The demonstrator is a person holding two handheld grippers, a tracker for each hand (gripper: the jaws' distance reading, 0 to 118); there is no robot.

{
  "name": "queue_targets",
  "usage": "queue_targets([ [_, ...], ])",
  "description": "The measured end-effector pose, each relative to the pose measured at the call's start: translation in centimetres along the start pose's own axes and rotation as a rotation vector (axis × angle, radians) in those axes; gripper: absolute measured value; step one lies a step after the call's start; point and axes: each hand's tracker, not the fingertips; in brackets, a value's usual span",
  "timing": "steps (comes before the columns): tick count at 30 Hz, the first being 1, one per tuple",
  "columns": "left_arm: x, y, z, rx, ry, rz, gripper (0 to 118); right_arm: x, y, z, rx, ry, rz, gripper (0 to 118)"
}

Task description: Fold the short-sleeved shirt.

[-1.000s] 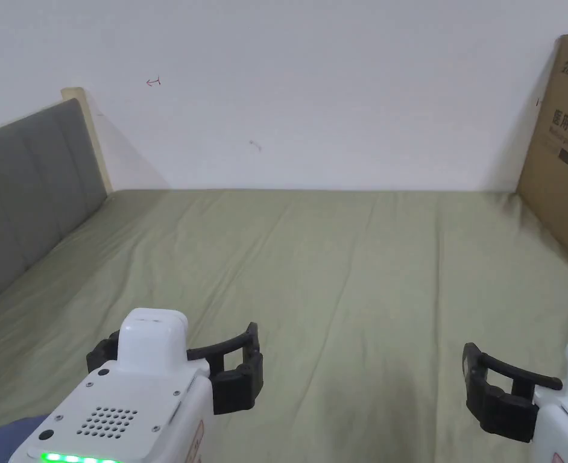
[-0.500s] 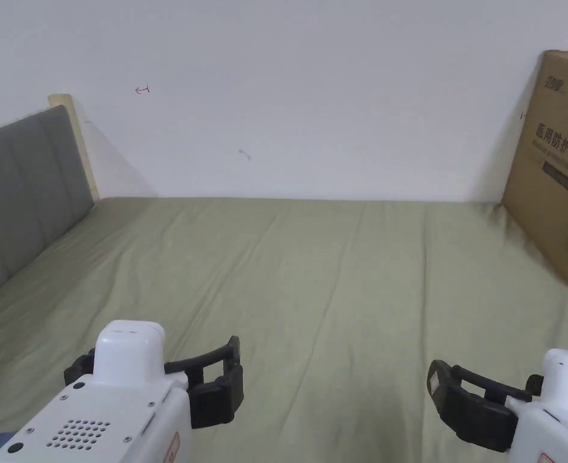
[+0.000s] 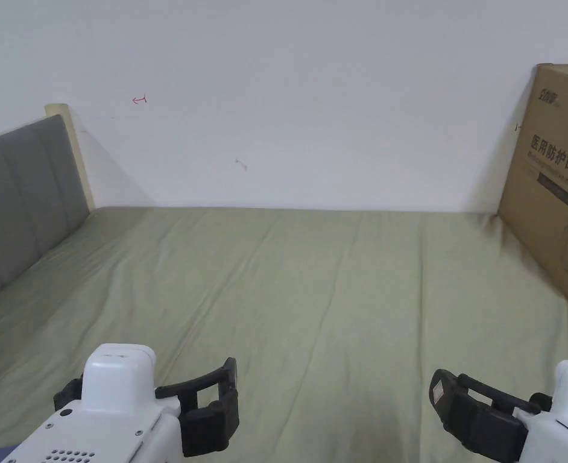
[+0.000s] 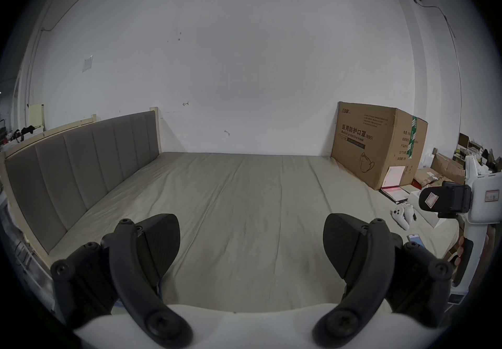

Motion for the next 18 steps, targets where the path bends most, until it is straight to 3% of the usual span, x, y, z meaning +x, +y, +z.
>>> queue_targets([
  [18,-0.1,0.0,0.2,-0.004,0.000,0.009,109,1.4,-0.5,-0.8,-0.015,-0.059,-0.016,110],
])
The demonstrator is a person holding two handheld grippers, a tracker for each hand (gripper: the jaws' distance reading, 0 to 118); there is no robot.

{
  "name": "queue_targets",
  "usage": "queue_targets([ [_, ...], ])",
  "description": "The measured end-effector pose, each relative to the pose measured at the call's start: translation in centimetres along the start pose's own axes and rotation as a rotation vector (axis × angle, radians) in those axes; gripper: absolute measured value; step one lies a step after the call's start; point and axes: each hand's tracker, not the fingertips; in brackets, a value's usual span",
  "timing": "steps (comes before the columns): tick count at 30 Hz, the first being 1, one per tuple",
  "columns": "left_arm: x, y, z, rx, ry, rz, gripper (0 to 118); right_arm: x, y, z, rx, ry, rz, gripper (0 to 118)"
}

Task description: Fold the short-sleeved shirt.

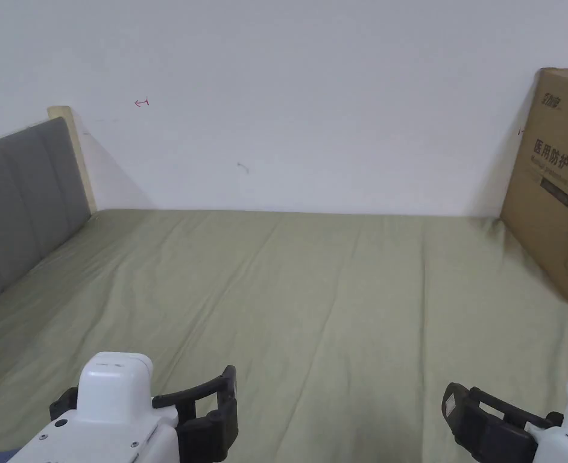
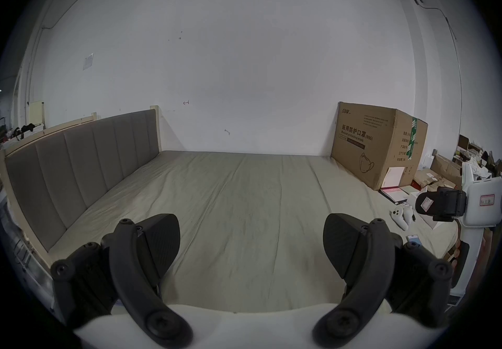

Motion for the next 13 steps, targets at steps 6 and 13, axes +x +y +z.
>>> queue_targets([
  [6,0.03,-0.17,-0.08,-0.006,-0.003,0.002,109,-0.03,-0.22,-0.60,-0.007,-0.029,-0.016,110],
  [13,0.23,-0.15,-0.08,0.002,-0.003,-0.007,109,-0.37,-0.65,-0.23,0.037,-0.040,0.060,110],
])
